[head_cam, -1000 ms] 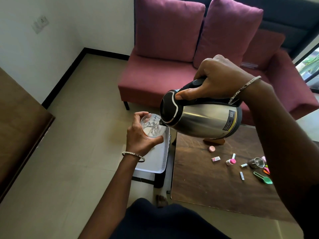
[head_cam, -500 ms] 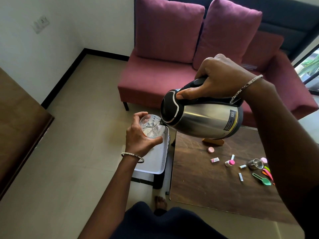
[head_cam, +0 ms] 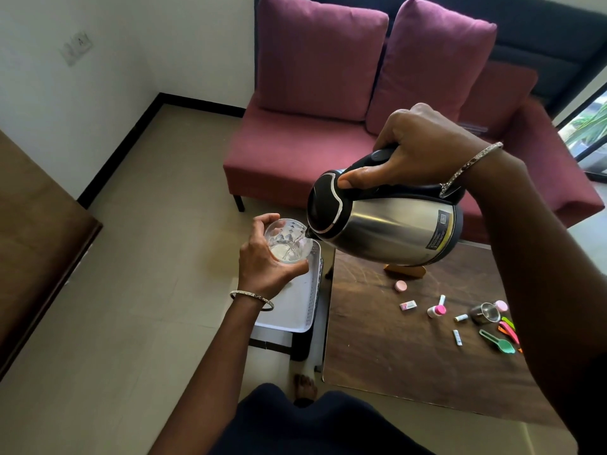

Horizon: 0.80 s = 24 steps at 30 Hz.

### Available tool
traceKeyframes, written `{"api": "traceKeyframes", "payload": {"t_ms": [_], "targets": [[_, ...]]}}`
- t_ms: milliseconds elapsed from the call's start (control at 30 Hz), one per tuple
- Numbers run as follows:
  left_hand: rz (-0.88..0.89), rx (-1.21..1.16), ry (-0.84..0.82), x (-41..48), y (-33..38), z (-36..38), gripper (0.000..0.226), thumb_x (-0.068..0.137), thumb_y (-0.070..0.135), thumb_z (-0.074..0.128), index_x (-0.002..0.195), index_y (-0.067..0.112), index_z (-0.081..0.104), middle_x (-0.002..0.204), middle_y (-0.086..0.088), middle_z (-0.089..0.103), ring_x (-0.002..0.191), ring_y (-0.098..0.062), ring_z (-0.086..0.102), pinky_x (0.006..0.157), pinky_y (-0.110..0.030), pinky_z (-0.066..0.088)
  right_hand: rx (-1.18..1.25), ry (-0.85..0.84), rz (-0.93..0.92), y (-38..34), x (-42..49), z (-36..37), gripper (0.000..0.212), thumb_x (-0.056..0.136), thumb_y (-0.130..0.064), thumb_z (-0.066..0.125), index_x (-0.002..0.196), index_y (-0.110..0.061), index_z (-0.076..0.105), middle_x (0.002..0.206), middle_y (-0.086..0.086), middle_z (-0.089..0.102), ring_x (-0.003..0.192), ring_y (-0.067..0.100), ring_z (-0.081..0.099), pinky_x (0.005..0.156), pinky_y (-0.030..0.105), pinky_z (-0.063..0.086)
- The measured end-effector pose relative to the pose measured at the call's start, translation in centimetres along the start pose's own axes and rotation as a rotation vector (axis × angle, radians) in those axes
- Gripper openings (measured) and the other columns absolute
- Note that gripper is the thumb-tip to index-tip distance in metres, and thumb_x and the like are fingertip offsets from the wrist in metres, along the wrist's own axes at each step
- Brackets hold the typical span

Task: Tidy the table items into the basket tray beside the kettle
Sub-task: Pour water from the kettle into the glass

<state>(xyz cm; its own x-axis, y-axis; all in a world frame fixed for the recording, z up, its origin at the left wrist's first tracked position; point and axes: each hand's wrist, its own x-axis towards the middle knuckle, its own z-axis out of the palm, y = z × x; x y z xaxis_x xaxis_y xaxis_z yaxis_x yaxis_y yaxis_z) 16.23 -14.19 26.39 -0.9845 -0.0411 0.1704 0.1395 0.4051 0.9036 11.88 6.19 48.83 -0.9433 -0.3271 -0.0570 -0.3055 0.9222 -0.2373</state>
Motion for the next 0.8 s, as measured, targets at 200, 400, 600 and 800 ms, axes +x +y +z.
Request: {"api": "traceKeyframes", "payload": {"t_ms": [200, 400, 600, 800], "targets": [[0.006, -0.004, -0.005, 0.03, 0.19, -0.09, 0.086, 0.048, 0.027, 0.089, 0.124, 0.015, 0.048, 0.110, 0.007, 0.060, 0.096, -0.012, 0.064, 0.084, -0.033, 0.058, 0.009, -0.019, -0.002, -0.15, 0.11, -0.07, 0.081, 0.046, -0.095, 0.053, 0.057, -0.017, 0.071, 0.047, 0.002, 0.056, 0.046, 0.015, 0.047, 0.046, 0.033, 0.041], [0.001, -0.013, -0.012, -0.03, 0.25, -0.25, 0.087, 0.048, 0.032, 0.086, 0.124, 0.015, 0.048, 0.111, 0.007, 0.059, 0.097, -0.011, 0.063, 0.085, -0.032, 0.058, 0.005, -0.019, -0.014, -0.19, 0.21, -0.05, 0.080, 0.046, -0.095, 0.054, 0.057, -0.018, 0.072, 0.051, 0.007, 0.061, 0.052, 0.023, 0.057, 0.049, 0.039, 0.049], [0.001, -0.011, -0.009, -0.12, -0.05, -0.38, 0.087, 0.048, 0.027, 0.090, 0.123, 0.015, 0.047, 0.111, 0.006, 0.059, 0.096, -0.011, 0.063, 0.084, -0.032, 0.058, -0.002, -0.019, -0.013, -0.24, 0.23, 0.05, 0.082, 0.047, -0.096, 0.053, 0.058, -0.017, 0.072, 0.052, 0.006, 0.062, 0.052, 0.022, 0.057, 0.047, 0.038, 0.048], [0.000, -0.002, 0.000, -0.15, -0.16, -0.24, 0.085, 0.049, 0.020, 0.092, 0.122, 0.016, 0.047, 0.110, 0.007, 0.061, 0.096, -0.012, 0.064, 0.083, -0.032, 0.057, -0.013, -0.015, 0.001, -0.30, 0.25, 0.30, 0.077, 0.049, -0.094, 0.055, 0.049, -0.018, 0.065, 0.045, 0.004, 0.052, 0.045, 0.016, 0.044, 0.046, 0.033, 0.038]]}}
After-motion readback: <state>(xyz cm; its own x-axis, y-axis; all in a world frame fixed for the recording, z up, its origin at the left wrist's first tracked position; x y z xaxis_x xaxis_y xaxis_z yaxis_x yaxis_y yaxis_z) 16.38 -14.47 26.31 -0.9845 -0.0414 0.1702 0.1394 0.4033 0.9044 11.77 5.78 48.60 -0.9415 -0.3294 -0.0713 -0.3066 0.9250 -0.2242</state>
